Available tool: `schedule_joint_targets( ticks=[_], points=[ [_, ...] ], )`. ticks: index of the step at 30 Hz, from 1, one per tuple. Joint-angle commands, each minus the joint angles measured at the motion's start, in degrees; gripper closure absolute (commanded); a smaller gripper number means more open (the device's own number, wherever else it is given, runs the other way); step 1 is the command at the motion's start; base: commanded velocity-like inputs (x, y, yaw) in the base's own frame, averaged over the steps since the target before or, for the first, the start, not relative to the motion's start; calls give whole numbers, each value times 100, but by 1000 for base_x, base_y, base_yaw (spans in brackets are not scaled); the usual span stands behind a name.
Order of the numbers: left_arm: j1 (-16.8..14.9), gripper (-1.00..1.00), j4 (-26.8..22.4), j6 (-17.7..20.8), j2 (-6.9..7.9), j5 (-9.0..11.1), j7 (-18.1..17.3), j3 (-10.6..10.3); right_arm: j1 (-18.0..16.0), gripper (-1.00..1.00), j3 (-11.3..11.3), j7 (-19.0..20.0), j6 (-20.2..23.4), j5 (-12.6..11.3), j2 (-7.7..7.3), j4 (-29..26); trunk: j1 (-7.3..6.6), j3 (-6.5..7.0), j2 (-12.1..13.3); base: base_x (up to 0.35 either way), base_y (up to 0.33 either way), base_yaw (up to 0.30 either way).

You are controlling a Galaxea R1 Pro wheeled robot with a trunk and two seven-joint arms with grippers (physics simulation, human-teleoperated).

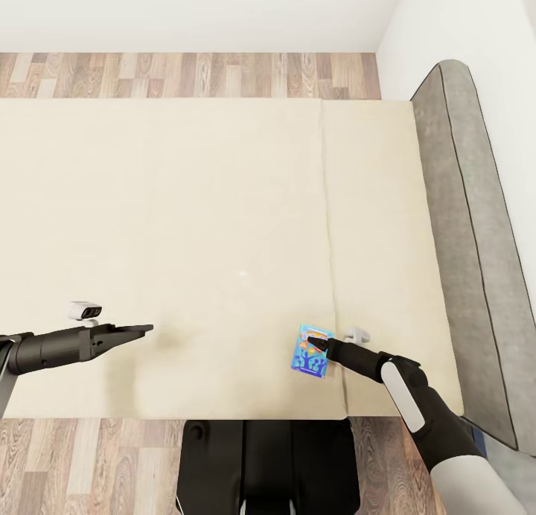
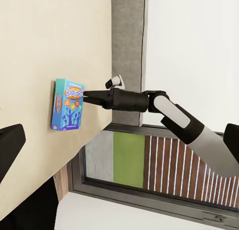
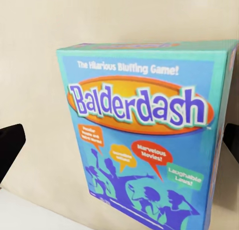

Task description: Put all the toys in the child's room - the three board games (two on the bed and one on the table), the two jigsaw puzzles on the table, and the tennis ball on the table - inside the toy box on the table in the child's room.

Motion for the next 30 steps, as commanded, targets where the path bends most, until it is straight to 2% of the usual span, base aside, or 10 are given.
schedule_joint_targets(
  ticks=[1, 9, 18, 30],
  points=[
    [1, -100, -1, 61, 2, -5, -23, 0, -2, -100, 5, 4, 21, -9, -1, -4, 3, -6, -9, 0, 0, 0],
    [-1, -100, -1, 61, 5, -5, -23, 0, -2, -100, 5, 3, 20, -3, 4, -4, 3, -6, -9, 0, 0, 0],
    [0, -100, -1, 61, 5, -5, -23, 0, -2, -100, 5, 3, 20, 146, 4, -4, 3, -6, -9, 0, 39, 0],
    [0, -100, -1, 61, 6, -5, -23, 0, -2, -100, 5, 3, 20, 162, 4, -4, 3, -6, -9, 0, 39, 0]
  ],
)
